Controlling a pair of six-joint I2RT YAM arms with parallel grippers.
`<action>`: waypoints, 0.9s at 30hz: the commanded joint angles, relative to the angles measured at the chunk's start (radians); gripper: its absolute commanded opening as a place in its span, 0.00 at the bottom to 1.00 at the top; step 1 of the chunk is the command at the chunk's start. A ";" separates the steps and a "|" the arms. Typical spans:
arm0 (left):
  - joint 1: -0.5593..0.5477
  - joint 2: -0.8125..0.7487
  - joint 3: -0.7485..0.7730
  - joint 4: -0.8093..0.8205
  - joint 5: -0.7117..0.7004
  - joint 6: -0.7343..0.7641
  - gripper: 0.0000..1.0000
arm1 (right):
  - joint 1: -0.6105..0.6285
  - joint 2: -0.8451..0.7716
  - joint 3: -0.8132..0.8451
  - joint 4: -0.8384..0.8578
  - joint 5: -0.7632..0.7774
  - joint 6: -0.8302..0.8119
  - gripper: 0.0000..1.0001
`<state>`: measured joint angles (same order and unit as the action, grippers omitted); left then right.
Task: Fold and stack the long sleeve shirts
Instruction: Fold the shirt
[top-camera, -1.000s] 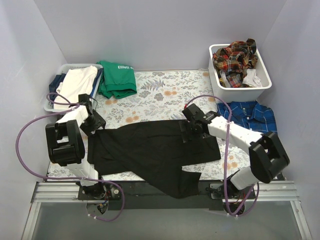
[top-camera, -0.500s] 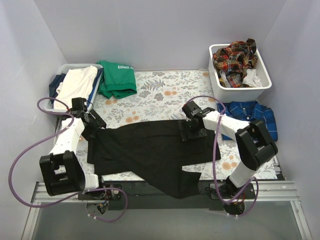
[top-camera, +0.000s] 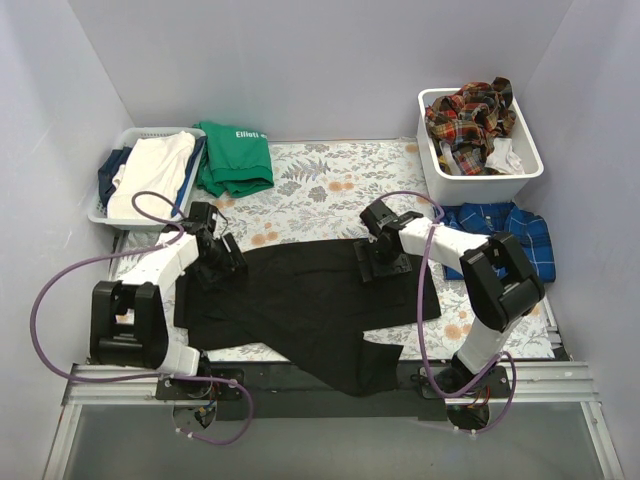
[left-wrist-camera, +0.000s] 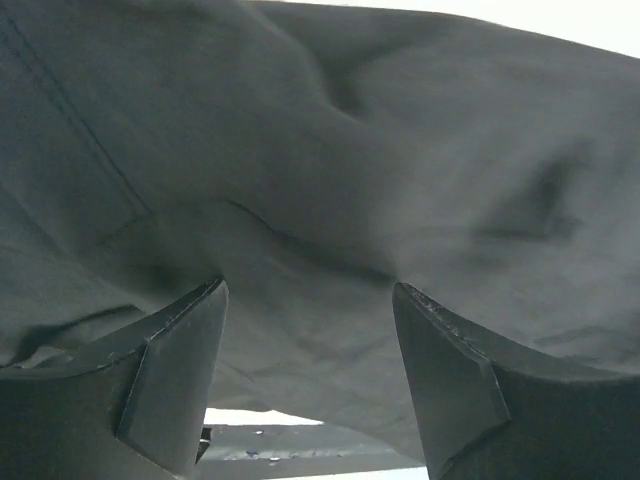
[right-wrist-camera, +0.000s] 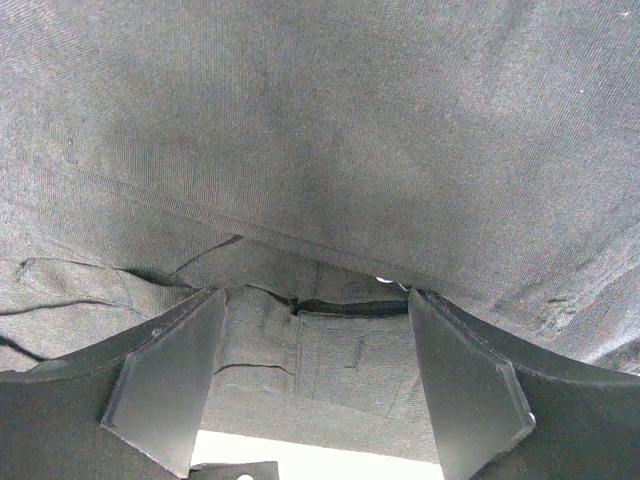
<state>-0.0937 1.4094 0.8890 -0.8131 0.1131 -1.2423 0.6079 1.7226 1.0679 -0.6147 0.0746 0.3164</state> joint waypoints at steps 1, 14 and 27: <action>-0.003 0.077 -0.015 -0.017 -0.061 -0.040 0.66 | -0.014 0.052 0.041 0.029 -0.024 0.000 0.82; -0.001 0.462 0.304 0.032 -0.145 -0.028 0.68 | -0.106 0.230 0.234 0.023 -0.050 -0.062 0.81; 0.002 0.616 0.660 -0.031 -0.159 0.020 0.68 | -0.120 0.235 0.460 0.001 0.002 -0.123 0.78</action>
<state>-0.0937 2.0487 1.5230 -0.8864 -0.0250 -1.2449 0.4824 2.0182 1.4780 -0.6415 0.0532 0.2234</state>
